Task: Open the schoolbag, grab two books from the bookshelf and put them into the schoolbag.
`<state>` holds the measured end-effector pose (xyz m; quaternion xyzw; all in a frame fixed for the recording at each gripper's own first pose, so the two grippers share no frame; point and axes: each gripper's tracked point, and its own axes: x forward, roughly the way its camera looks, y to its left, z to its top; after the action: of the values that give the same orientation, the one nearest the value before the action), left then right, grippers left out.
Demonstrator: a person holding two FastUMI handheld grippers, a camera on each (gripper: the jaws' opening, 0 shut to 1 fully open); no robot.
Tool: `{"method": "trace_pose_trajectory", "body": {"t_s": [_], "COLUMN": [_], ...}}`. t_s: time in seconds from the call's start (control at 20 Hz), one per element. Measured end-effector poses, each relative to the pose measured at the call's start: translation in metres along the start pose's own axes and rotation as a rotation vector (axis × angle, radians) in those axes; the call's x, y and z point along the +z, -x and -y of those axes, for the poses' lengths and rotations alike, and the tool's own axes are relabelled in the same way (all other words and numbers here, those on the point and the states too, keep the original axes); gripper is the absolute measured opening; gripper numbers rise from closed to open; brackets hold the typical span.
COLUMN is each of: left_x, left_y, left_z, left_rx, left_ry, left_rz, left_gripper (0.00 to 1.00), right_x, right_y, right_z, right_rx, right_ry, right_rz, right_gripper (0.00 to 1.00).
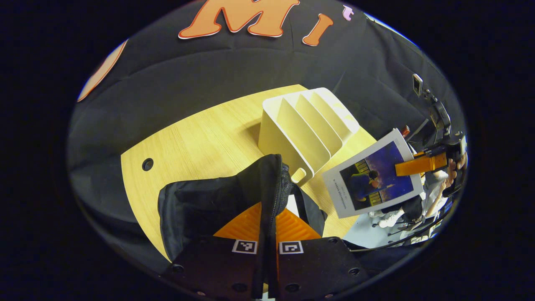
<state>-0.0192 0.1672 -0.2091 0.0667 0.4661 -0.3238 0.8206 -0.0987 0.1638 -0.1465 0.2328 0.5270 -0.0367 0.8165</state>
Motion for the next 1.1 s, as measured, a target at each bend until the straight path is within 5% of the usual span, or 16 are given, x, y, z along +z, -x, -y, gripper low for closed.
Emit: {"method": "trace_pose_trajectory", "body": {"t_s": [0.65, 1.1], "left_x": [0.002, 0.006], "left_y": [0.008, 0.013], "left_z": [-0.002, 0.001], "left_rx": [0.014, 0.027], "left_ry": [-0.002, -0.004], "left_rz": [0.020, 0.031], "left_gripper": [0.05, 0.05], "right_x": [-0.022, -0.037], "right_y": [0.003, -0.058], "right_z": [-0.018, -0.074], "right_rx": [0.255, 0.455], "right_ry": [-0.175, -0.247], "right_rz": [0.033, 0.030], "right_gripper": [0.27, 0.27]}}
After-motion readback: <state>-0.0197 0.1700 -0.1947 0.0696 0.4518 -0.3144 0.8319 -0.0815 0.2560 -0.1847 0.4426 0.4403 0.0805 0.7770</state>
